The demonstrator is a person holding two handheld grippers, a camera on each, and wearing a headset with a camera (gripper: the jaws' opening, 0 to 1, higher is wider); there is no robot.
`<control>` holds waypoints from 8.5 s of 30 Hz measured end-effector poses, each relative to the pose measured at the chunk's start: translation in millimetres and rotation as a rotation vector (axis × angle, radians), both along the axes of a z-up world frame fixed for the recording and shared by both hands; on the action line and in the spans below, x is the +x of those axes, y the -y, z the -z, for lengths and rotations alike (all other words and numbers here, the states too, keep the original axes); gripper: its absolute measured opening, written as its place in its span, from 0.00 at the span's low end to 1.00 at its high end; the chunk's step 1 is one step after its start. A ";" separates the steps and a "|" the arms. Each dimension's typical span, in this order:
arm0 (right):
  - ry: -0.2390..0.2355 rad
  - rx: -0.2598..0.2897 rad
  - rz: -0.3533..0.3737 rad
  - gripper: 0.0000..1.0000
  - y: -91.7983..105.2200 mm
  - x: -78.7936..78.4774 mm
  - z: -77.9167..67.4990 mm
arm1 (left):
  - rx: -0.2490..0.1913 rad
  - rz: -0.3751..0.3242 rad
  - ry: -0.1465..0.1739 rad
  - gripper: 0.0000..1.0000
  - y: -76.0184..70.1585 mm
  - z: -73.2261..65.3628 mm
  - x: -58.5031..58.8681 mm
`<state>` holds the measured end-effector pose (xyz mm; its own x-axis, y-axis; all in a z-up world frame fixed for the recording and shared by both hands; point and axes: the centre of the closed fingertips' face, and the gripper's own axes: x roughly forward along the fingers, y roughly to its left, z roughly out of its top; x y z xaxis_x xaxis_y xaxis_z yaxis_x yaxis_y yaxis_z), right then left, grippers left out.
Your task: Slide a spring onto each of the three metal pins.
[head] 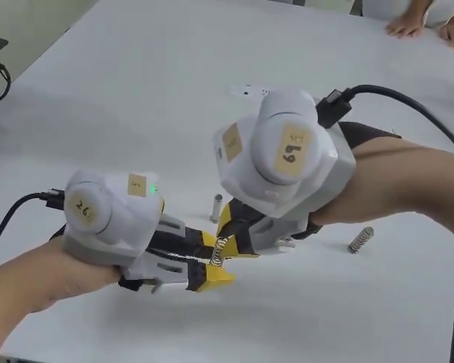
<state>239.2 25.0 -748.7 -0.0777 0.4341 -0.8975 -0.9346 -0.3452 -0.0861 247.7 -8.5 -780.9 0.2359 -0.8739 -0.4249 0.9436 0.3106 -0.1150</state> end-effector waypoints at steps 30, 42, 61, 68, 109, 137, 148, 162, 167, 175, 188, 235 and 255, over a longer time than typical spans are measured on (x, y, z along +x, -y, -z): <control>0.058 -0.063 -0.037 0.07 1.0 4.5 1.1 | 0.007 -0.097 0.011 0.22 -40.4 -13.1 5.3; 0.065 -0.077 0.012 0.07 6.8 5.1 -3.9 | -0.013 -0.133 0.046 0.40 -49.9 -26.4 5.9; 0.065 -0.096 0.088 0.07 15.7 8.3 -5.3 | -0.007 -0.214 0.065 0.72 -86.4 -29.6 3.6; 0.071 -0.099 0.103 0.07 16.1 9.8 -4.5 | -0.003 -0.235 0.058 0.81 -95.3 -29.6 3.3; 0.071 -0.097 0.150 0.07 9.7 39.8 -13.2 | -0.036 -0.265 0.014 0.98 -105.7 -23.6 3.5; 0.090 -0.107 0.186 0.07 1.3 80.1 -6.0 | -0.035 -0.279 0.014 0.98 -113.4 -23.8 -3.0; 0.111 -0.100 0.185 0.07 -5.9 89.1 -6.1 | -0.033 -0.289 0.005 0.98 -117.1 -21.2 -5.2; 0.131 -0.116 0.176 0.07 -10.8 98.1 1.2 | -0.031 -0.297 -0.003 0.98 -117.8 -18.8 -6.3; 0.123 -0.106 0.178 0.07 -13.0 97.6 0.5 | -0.032 -0.303 -0.003 0.98 -118.6 -19.3 -5.7; 0.125 -0.112 0.175 0.07 -13.9 100.8 2.7 | -0.035 -0.302 -0.004 0.98 -117.0 -20.1 -5.9; 0.116 -0.126 0.178 0.07 -11.2 106.3 7.8 | -0.033 -0.306 -0.013 0.98 -119.0 -18.2 -7.4; 0.093 -0.180 0.153 0.07 -15.4 100.6 33.6 | -0.026 -0.318 -0.032 0.97 -124.3 -13.1 -11.8; 0.063 -0.211 0.144 0.07 -12.5 98.3 54.8 | -0.020 -0.324 -0.036 0.97 -125.5 -12.2 -7.6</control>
